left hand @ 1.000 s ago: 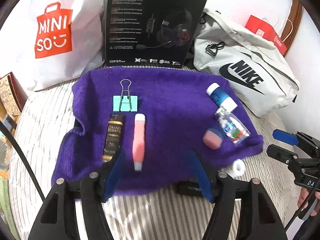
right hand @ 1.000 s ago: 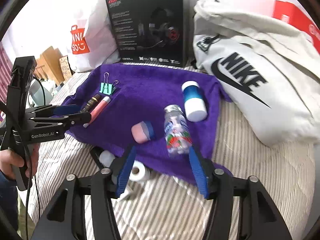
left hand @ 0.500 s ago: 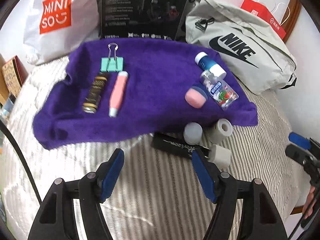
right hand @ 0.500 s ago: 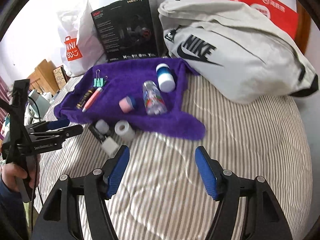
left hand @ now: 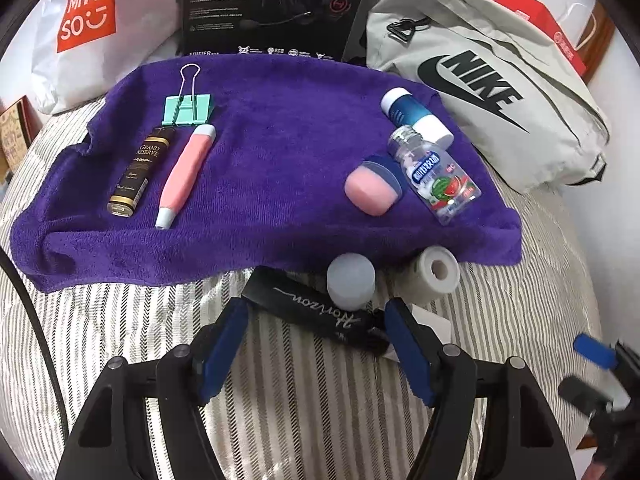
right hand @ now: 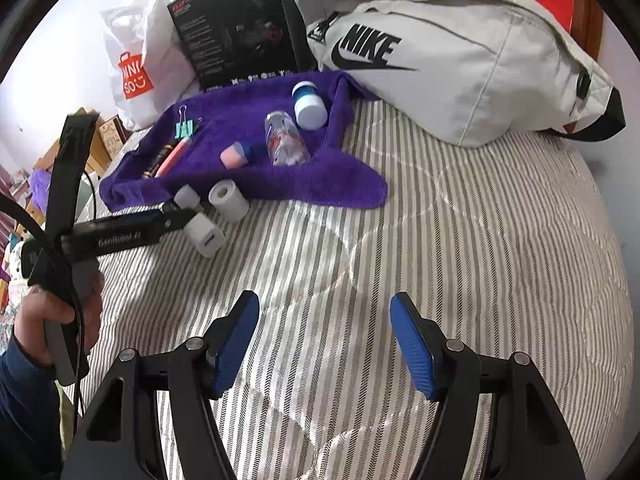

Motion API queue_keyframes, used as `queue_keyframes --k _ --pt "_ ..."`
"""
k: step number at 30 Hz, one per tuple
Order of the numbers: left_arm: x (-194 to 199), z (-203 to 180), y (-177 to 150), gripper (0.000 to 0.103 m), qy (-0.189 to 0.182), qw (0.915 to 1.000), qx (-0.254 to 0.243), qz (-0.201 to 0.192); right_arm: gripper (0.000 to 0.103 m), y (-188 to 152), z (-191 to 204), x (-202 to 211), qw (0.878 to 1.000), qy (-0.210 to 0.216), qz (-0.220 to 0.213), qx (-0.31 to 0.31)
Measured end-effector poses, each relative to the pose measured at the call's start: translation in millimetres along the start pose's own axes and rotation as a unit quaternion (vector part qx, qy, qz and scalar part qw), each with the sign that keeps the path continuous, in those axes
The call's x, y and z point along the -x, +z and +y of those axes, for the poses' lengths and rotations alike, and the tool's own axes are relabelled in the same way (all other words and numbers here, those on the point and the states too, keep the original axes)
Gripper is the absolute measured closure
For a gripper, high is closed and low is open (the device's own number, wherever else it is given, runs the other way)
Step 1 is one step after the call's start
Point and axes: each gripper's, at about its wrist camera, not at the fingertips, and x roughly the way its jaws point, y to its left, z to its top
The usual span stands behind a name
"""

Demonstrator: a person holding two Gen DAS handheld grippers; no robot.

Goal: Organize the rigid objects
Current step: 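Grasp the black Horizon marker with left gripper while right grasps the white charger plug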

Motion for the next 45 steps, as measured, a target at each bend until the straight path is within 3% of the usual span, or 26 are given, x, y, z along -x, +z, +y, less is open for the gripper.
queue_keyframes --k 6,12,18,22,31,36,38,41,45 --pt "-0.2 -6.7 -3.2 0.022 0.038 0.9992 -0.005 -0.015 0.035 -1.5 12.2 -7.8 1.0 0.007 0.01 0.013" --pt "9.3 9.9 -12.3 0.021 0.059 0.9981 -0.006 -0.015 0.036 -1.0 25.3 -11.0 0.999 0.015 0.014 0.027" --pt "12.9 20.4 -21.1 0.023 0.062 0.998 -0.004 -0.014 0.035 1.4 30.6 -14.2 0.999 0.021 0.015 0.031" --pt "11.6 12.1 -13.1 0.024 0.035 0.9991 0.015 -0.02 0.035 2.3 34.0 -15.8 0.999 0.021 0.018 0.038" --pt "1.0 -4.2 -12.0 0.021 0.075 0.9949 0.056 -0.037 0.036 -3.3 32.2 -20.0 0.998 0.016 0.033 0.045" --pt "-0.1 -7.9 -11.7 0.019 0.089 0.994 0.05 -0.037 0.036 -3.8 29.4 -25.1 0.998 0.014 0.04 0.04" --pt "0.7 -3.4 -12.6 0.017 0.085 0.9949 0.042 -0.033 0.036 -4.7 30.6 -26.5 0.998 0.016 0.042 0.041" --pt "2.2 3.3 -18.2 0.017 0.114 0.9932 0.013 -0.021 0.036 -7.0 32.7 -27.4 0.998 0.017 0.045 0.045" --pt "11.2 20.1 -27.8 0.018 0.114 0.9932 0.01 -0.019 0.036 -6.6 33.4 -28.7 0.998 0.019 0.044 0.043"
